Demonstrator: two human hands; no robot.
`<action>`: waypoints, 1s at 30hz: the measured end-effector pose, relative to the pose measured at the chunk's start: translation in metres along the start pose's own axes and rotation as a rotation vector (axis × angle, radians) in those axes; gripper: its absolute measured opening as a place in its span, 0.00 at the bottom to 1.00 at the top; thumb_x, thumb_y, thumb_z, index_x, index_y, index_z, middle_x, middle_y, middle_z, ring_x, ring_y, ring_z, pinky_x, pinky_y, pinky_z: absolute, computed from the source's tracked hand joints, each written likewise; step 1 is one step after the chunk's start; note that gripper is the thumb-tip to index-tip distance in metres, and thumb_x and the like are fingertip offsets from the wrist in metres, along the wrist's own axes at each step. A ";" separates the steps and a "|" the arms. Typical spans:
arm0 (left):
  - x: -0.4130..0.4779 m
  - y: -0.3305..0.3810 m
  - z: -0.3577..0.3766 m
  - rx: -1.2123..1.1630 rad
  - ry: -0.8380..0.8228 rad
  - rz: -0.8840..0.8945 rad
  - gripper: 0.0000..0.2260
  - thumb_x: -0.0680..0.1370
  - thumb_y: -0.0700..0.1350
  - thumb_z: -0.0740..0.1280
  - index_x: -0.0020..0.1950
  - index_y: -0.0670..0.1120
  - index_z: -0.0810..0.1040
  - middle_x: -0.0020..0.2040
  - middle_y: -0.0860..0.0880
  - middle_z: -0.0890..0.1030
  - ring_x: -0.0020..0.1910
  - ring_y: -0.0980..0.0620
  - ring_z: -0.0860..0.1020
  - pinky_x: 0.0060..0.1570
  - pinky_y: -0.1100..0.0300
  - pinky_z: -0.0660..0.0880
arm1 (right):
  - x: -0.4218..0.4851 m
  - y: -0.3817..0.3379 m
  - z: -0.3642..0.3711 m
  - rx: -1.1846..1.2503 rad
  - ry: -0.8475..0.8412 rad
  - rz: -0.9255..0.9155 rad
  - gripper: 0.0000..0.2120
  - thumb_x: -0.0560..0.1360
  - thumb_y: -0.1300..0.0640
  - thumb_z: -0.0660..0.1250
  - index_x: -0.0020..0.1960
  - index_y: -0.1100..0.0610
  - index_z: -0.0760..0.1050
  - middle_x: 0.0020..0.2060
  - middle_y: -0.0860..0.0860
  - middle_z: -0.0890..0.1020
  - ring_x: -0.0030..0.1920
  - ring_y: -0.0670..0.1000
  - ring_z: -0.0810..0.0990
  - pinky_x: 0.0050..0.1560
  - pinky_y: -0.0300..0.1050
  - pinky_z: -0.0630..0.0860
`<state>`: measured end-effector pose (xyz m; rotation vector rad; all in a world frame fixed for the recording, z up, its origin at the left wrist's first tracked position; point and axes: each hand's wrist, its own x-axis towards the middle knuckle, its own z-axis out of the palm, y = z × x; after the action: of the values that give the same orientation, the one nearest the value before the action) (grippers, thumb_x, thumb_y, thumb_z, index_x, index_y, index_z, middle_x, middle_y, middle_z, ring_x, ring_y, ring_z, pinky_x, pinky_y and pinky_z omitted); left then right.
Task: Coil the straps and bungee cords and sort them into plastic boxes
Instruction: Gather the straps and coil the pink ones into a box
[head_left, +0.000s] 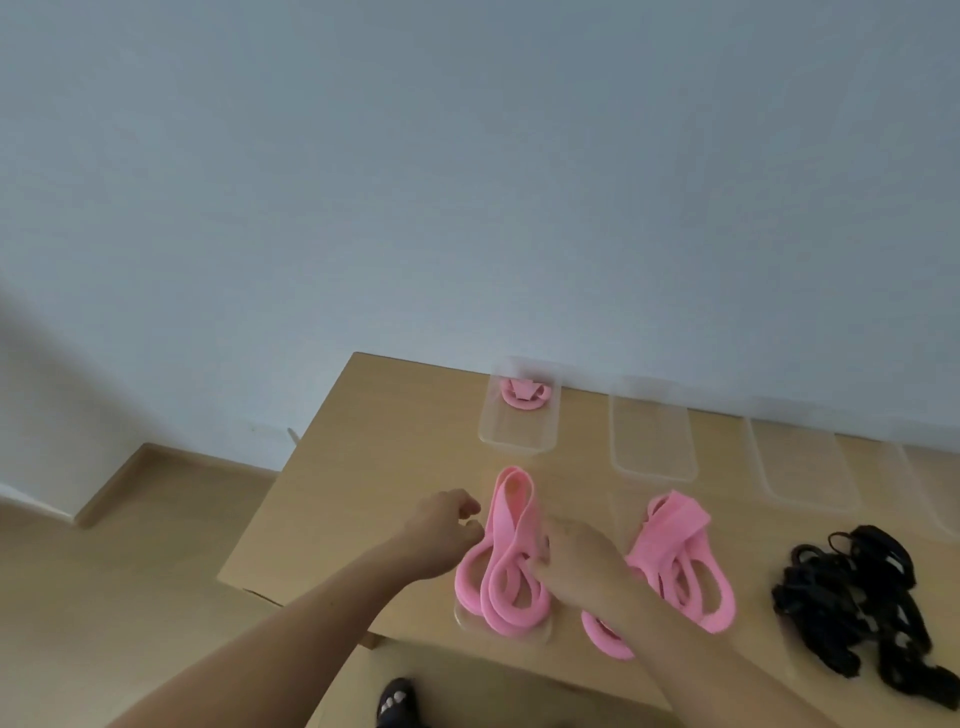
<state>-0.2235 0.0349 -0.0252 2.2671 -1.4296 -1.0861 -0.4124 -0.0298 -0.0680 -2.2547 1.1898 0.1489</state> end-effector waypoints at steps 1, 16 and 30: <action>-0.001 0.002 0.000 -0.009 -0.013 0.007 0.18 0.79 0.45 0.63 0.68 0.45 0.74 0.64 0.48 0.78 0.60 0.51 0.76 0.57 0.59 0.73 | -0.002 0.002 0.005 0.024 -0.005 0.017 0.09 0.77 0.44 0.63 0.40 0.46 0.68 0.31 0.41 0.73 0.31 0.41 0.72 0.30 0.35 0.64; 0.010 -0.003 -0.028 0.100 -0.149 0.323 0.21 0.78 0.43 0.64 0.71 0.47 0.71 0.67 0.48 0.76 0.62 0.50 0.75 0.60 0.58 0.72 | -0.016 -0.023 0.000 0.582 0.099 0.442 0.09 0.68 0.54 0.70 0.31 0.56 0.76 0.26 0.48 0.77 0.29 0.49 0.75 0.32 0.44 0.70; -0.036 0.054 -0.105 -0.073 -0.013 0.853 0.12 0.82 0.41 0.62 0.65 0.47 0.77 0.54 0.52 0.83 0.51 0.52 0.80 0.50 0.59 0.76 | -0.051 -0.101 -0.137 1.146 0.054 0.179 0.12 0.74 0.53 0.67 0.39 0.61 0.82 0.29 0.54 0.78 0.24 0.50 0.69 0.22 0.38 0.62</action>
<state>-0.1949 0.0213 0.0944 1.3276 -2.0132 -0.8260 -0.3859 -0.0227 0.1080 -1.1512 1.0801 -0.4302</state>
